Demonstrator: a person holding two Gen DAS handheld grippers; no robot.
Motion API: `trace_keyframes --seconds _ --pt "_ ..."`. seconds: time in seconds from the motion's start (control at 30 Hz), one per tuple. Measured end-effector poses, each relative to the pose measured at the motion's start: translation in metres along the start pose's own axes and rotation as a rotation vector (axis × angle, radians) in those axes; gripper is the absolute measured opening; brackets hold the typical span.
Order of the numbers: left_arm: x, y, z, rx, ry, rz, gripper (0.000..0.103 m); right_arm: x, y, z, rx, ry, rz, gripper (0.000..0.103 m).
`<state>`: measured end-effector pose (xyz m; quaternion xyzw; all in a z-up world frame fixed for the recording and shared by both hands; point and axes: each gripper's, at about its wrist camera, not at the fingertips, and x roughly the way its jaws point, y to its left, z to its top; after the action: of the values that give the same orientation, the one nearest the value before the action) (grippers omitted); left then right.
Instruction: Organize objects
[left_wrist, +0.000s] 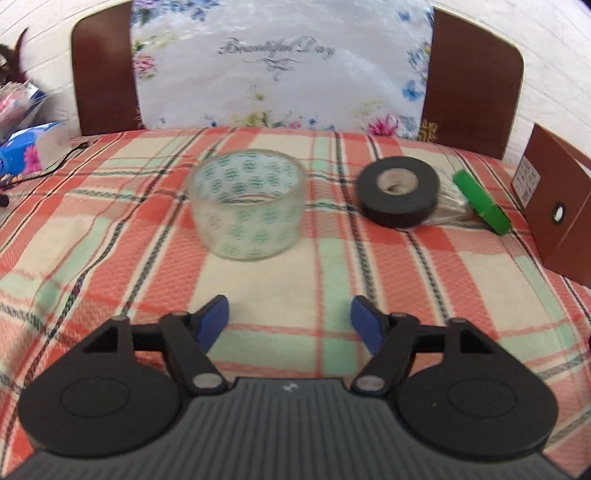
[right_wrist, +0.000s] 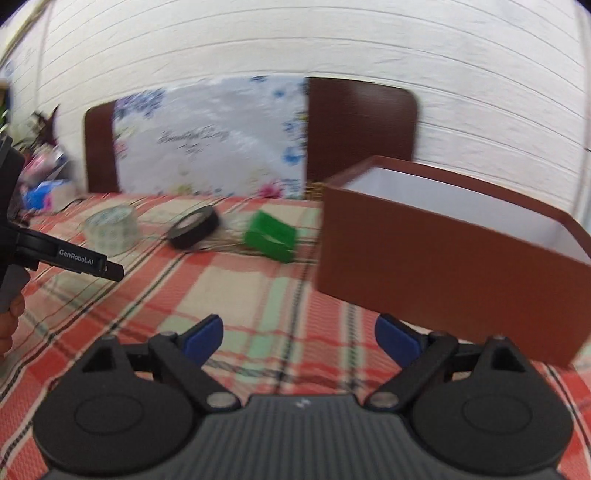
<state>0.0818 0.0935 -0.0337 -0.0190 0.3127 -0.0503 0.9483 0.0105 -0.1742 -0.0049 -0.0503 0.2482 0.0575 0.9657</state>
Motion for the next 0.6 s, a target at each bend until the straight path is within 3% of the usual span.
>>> trace_keyframes --seconds 0.1,0.2,0.23,0.37,0.47,0.5,0.6 --pt "-0.001 0.002 0.001 -0.024 -0.02 -0.027 0.084 0.021 0.025 0.023 -0.069 -0.003 0.057 0.085" --pt "0.0 -0.007 -0.001 0.022 -0.03 -0.014 0.086 0.054 0.052 0.051 -0.129 -0.004 0.044 0.071" --pt "-0.001 -0.006 -0.002 0.022 -0.035 -0.022 0.086 0.068 0.062 0.058 -0.166 -0.002 0.034 0.071" --pt "-0.001 0.004 -0.003 -0.028 -0.053 -0.076 0.088 0.123 0.087 0.062 -0.349 0.015 -0.148 0.065" --pt "0.0 0.009 -0.003 -0.059 -0.058 -0.101 0.09 0.159 0.083 0.058 -0.37 0.105 -0.232 0.047" --pt "0.0 0.009 -0.003 -0.062 -0.059 -0.104 0.09 0.161 0.081 0.055 -0.371 0.095 -0.245 0.035" --pt "0.0 0.01 -0.003 -0.068 -0.062 -0.112 0.09 0.146 0.077 0.053 -0.348 0.063 -0.247 0.02"
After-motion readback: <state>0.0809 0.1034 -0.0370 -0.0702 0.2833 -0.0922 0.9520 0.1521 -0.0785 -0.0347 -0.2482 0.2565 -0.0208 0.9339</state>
